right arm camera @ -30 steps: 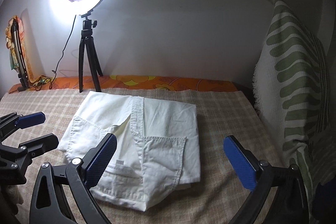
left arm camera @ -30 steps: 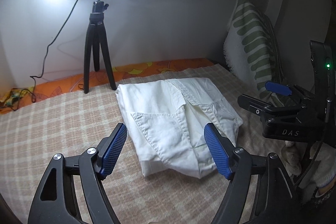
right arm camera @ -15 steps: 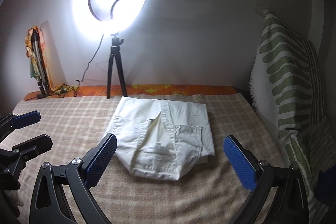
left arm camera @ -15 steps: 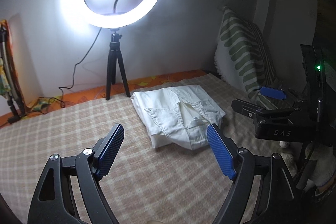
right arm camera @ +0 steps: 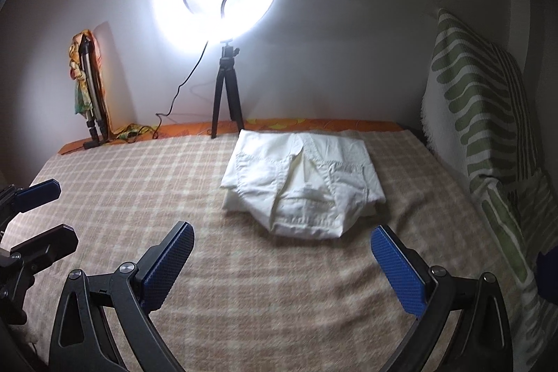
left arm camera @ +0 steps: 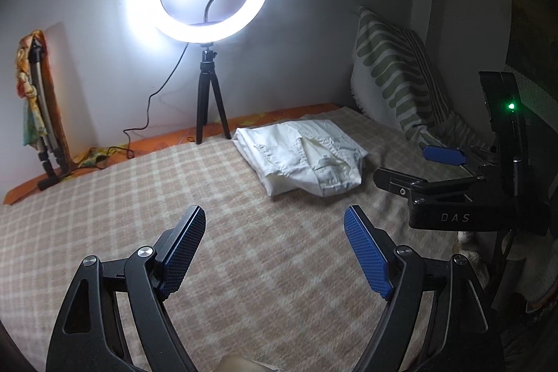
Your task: Fold small clothes
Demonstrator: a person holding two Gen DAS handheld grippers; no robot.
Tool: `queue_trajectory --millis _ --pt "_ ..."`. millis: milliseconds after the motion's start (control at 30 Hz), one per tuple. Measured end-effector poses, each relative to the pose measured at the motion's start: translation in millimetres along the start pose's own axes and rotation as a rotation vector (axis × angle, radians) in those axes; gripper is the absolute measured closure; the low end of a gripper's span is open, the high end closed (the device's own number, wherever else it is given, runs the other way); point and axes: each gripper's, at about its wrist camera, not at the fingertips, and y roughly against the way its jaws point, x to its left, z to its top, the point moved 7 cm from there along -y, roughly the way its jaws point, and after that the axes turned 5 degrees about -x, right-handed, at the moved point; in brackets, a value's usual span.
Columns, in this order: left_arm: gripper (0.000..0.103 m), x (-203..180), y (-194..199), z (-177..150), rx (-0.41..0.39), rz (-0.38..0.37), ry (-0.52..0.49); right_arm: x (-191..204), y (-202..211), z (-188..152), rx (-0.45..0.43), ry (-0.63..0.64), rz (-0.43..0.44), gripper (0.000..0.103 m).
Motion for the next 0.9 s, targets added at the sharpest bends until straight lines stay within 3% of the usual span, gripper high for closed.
queue_trajectory --millis 267,467,800,900 --pt "0.019 4.1 5.4 -8.7 0.008 0.036 -0.030 17.0 -1.6 -16.5 0.005 0.011 -0.004 0.000" --pt "0.011 3.2 11.4 -14.0 0.010 0.073 -0.047 17.9 3.5 -12.8 -0.033 -0.035 0.007 0.000" --pt "0.009 3.5 16.5 -19.4 0.012 0.124 -0.076 12.6 3.9 -9.7 -0.060 -0.070 -0.013 0.000" --pt "0.001 3.4 18.8 -18.4 0.003 0.130 -0.081 13.6 3.7 -12.1 -0.052 -0.066 -0.015 0.000"
